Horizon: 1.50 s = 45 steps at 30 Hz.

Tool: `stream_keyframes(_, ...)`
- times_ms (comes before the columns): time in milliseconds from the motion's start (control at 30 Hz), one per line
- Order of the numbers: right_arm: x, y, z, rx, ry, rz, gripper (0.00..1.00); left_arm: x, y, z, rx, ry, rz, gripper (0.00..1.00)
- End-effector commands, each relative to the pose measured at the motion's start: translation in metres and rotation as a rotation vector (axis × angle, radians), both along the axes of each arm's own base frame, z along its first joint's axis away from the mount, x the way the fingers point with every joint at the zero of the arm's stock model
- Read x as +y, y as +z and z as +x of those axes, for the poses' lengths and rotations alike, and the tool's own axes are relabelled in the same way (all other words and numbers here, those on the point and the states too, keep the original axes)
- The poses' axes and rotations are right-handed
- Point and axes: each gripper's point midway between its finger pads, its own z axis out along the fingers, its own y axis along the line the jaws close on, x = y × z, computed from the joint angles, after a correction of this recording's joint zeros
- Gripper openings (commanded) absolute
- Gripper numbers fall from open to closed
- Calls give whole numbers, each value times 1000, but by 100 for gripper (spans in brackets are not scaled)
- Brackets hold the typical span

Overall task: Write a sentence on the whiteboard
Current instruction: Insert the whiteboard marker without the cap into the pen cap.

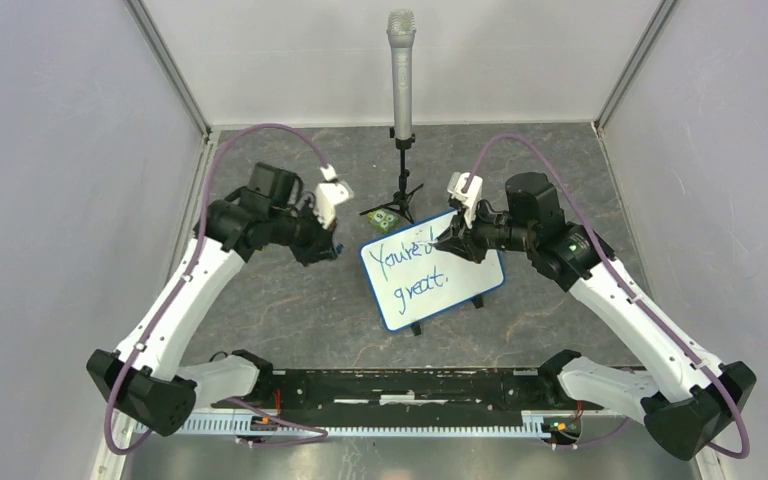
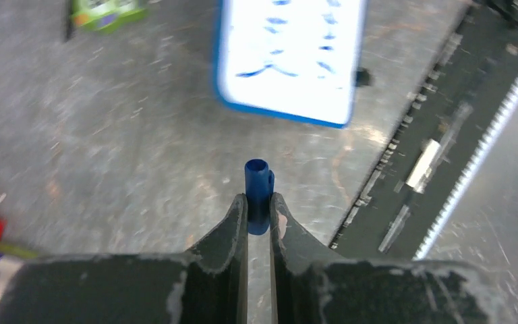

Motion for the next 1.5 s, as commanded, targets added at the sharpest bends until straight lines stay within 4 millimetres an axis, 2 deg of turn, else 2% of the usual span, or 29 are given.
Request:
stream_keyframes(0,17,32,-14,6,88,135,0,-42,16,-59,31,-293,-37,3)
stream_keyframes(100,22,30,-25,56,135,188,0,-61,16,-72,43,-379,-32,2)
stream_keyframes(267,34,23,-49,206,249,290,0,-85,18,-80,39,-469,-58,2)
stream_keyframes(400,36,15,-47,243,244,285,0,-95,20,-86,33,-517,-76,2)
stream_keyframes(633,37,7,-58,300,282,299,0,-92,9,-87,8,-526,-48,3)
stream_keyframes(800,38,-2,-65,371,298,316,0,-93,11,-86,-27,-533,-36,2)
stream_keyframes(1200,37,2,-68,357,314,314,0,-89,-3,-88,-37,-555,26,2)
stream_keyframes(1467,38,1,-78,374,360,316,0,-90,-1,-86,-42,-548,29,2)
